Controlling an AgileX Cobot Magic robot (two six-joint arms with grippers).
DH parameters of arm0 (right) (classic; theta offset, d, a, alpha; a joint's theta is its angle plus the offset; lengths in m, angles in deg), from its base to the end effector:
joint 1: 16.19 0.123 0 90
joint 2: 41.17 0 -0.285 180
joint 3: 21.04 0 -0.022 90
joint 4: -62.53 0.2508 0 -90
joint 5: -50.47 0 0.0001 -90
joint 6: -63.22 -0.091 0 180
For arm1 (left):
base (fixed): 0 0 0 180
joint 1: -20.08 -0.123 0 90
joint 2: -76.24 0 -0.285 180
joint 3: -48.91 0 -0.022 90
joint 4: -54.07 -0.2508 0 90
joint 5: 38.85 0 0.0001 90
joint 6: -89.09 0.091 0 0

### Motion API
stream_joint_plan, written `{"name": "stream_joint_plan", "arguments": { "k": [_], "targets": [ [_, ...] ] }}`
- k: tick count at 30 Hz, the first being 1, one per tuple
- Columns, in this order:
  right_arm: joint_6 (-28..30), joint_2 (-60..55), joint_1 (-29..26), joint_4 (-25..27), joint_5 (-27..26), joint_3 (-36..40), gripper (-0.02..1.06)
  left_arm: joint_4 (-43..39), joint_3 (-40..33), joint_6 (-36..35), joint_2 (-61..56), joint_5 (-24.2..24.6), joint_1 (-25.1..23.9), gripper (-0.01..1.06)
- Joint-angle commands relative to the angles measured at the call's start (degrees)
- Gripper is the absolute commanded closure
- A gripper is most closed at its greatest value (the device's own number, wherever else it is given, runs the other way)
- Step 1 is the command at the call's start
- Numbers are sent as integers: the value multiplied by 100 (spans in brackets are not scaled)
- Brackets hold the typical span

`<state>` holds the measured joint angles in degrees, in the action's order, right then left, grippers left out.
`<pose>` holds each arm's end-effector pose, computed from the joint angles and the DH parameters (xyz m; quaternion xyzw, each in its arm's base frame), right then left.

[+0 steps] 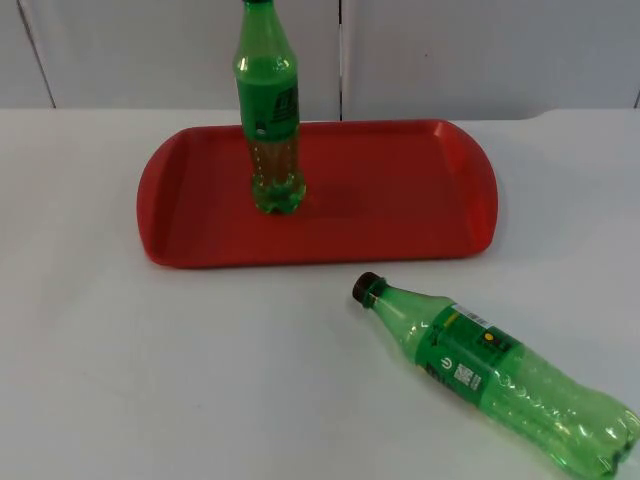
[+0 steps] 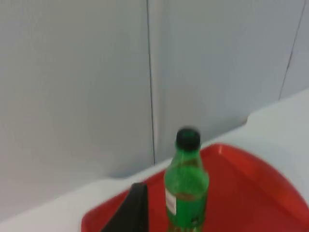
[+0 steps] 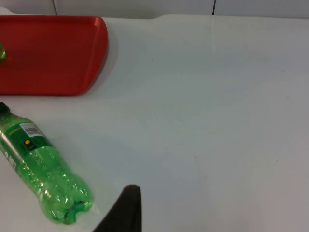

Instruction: Place the bottle upright on the tray.

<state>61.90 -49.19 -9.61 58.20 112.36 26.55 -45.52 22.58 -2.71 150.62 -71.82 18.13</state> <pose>-0.0064 -0.0068 0.2807 -0.0371 0.8535 -0.0019 0.5198 0.2488 -0.0403 0.3502 0.2174 0.7584 -0.1658 0.5916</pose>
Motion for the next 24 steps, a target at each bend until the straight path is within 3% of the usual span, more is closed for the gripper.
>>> {"name": "stream_joint_plan", "arguments": {
  "k": [1,5,17,20,21,24],
  "targets": [
    [62,23,-2,8,-15,15,0,-36,-36,-96,-224,-140,-17,0],
    [62,23,-2,18,-15,15,0,-36,-36,-96,-728,-494,-17,0],
    [62,23,-2,18,-15,15,0,-36,-21,-187,-1236,-461,-17,0],
    [62,23,-2,18,-15,15,0,-36,-24,-317,-1317,145,-17,0],
    [62,23,-2,18,-15,15,0,-36,-24,-317,-1317,145,-17,0],
    [62,23,-2,18,-15,15,0,-36,-24,-881,-1524,1564,-17,0]
  ]
}}
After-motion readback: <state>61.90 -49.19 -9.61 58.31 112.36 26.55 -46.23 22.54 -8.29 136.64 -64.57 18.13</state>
